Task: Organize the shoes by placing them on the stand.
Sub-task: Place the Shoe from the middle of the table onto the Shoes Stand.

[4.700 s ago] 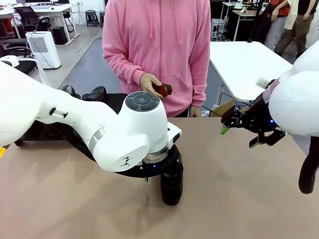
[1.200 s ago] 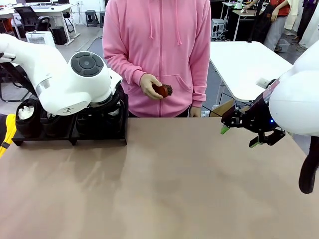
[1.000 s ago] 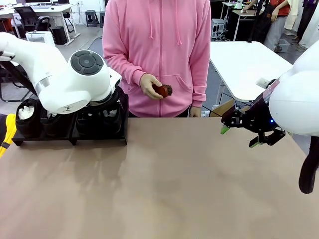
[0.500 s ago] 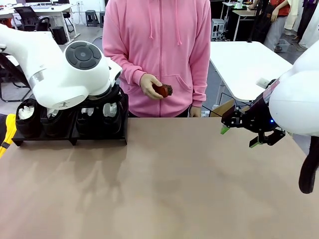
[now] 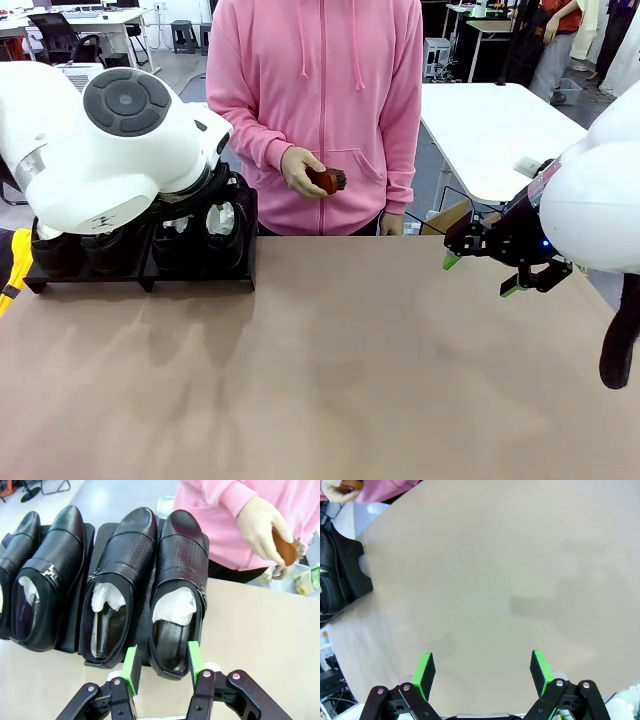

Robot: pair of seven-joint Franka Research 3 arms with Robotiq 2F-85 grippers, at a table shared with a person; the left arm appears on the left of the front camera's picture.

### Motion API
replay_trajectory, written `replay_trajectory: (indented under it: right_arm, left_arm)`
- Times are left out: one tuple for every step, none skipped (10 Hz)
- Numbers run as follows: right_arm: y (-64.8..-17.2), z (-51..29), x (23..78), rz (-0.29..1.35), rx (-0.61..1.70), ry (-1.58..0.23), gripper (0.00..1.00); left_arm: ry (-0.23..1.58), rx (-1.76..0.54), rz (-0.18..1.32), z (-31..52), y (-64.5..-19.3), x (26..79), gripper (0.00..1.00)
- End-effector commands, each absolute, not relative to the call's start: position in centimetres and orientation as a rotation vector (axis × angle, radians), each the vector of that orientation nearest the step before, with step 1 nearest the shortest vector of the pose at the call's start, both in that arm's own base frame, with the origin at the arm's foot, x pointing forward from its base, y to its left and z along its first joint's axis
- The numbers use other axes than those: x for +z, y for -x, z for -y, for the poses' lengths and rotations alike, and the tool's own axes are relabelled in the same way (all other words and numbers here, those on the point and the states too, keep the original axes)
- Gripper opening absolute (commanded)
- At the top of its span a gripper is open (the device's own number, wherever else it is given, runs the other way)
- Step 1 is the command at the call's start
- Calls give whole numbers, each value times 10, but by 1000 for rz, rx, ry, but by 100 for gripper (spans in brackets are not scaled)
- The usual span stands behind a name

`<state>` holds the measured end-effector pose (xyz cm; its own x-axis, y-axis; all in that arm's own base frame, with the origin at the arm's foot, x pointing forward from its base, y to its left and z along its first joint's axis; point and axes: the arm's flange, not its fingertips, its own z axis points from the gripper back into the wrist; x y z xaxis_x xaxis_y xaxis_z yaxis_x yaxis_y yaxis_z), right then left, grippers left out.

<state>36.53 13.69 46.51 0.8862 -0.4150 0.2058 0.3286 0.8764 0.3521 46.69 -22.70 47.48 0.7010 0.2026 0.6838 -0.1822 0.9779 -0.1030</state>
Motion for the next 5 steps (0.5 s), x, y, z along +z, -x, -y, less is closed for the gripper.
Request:
replay_trajectory:
  right_arm:
    - [-367, -135, 467, 280, -378, -329, 100]
    - [-367, -135, 467, 280, -378, -329, 100]
    - [-367, -135, 467, 280, -378, -329, 100]
    - [-367, -135, 467, 280, -378, -329, 100]
    - [-367, -135, 467, 280, -378, -329, 100]
  left_arm:
    - [-13, 206, 771, 230, -478, 470, 52]
    - [-13, 206, 771, 230, -478, 470, 52]
    - [-13, 206, 771, 230, -478, 470, 52]
    - [-13, 206, 771, 230, -478, 470, 52]
    - [-13, 206, 771, 230, -478, 470, 52]
